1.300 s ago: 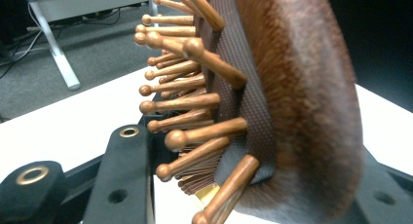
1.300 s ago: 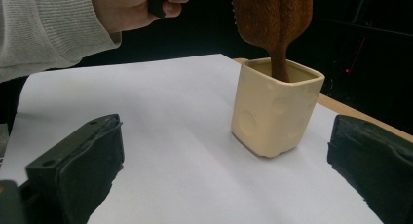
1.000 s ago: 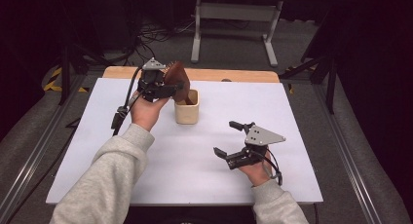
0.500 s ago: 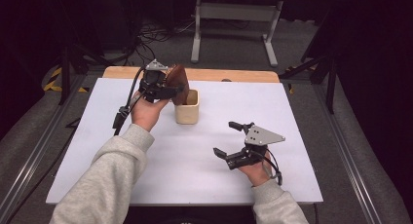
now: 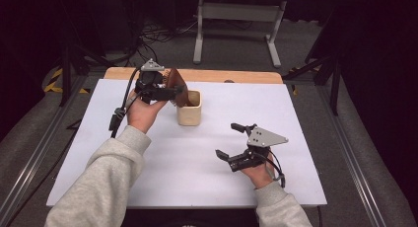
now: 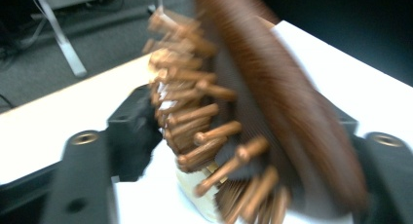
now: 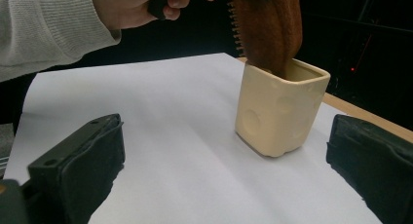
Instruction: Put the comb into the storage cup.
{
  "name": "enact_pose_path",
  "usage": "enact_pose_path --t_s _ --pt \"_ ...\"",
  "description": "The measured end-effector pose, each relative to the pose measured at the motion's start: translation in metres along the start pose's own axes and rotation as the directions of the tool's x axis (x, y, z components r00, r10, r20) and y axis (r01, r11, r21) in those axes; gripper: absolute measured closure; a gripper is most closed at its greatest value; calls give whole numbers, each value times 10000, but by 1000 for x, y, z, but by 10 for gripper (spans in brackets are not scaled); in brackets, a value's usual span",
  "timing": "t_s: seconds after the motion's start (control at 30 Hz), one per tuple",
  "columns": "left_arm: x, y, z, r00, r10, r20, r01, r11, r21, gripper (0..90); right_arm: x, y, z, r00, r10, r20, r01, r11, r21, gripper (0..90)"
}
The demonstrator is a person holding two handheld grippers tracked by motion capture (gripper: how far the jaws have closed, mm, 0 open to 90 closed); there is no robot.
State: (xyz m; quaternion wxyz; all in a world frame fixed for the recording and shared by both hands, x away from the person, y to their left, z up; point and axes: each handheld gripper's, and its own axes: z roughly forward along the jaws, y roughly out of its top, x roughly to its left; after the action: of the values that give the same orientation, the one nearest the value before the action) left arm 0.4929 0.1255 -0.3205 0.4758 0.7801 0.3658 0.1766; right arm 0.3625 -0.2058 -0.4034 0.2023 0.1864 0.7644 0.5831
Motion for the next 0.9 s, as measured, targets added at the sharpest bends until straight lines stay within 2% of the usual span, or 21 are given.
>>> enact_pose_path --t_s 0.03,0.07,0.2,0.33,0.47,0.57,0.73,0.83,0.9 --pt "2 -1 -1 9999 23 98 -22 9999 -134 211 0 0 0 10000 33 -8 -33 10000 27 11" --pt "3 -1 -2 9999 157 11 -156 9997 -204 149 -1 0 0 10000 68 -3 -68 10000 27 12" --pt "4 -4 -11 9990 441 -111 -444 9986 -297 20 -2 1 -2 10000 54 43 -54 10000 -33 12" --pt "1 -6 -25 9980 633 -28 -633 9955 -706 4 -4 3 -5 9999 13 142 -12 10000 -87 11" --pt "-3 -10 -39 9943 1058 -89 -1061 9882 -1103 2 -5 6 -10 9996 -26 289 31 9998 -188 12" --pt "-5 -14 -53 9918 1280 49 -1263 9838 -1273 2 -7 8 -14 9992 -30 400 33 10000 -84 12" --pt "-10 -26 -74 9897 1398 298 -1327 9762 -1717 2 -9 10 -20 9989 9 474 -4 9999 -110 12" --pt "-12 -34 -83 9868 1512 588 -1387 9744 -1769 2 -10 11 -23 9987 10 507 -4 9999 -132 12" --pt "-13 -40 -89 9860 1554 612 -1428 9744 -1735 2 -11 12 -26 9987 3 516 3 9999 -106 12"
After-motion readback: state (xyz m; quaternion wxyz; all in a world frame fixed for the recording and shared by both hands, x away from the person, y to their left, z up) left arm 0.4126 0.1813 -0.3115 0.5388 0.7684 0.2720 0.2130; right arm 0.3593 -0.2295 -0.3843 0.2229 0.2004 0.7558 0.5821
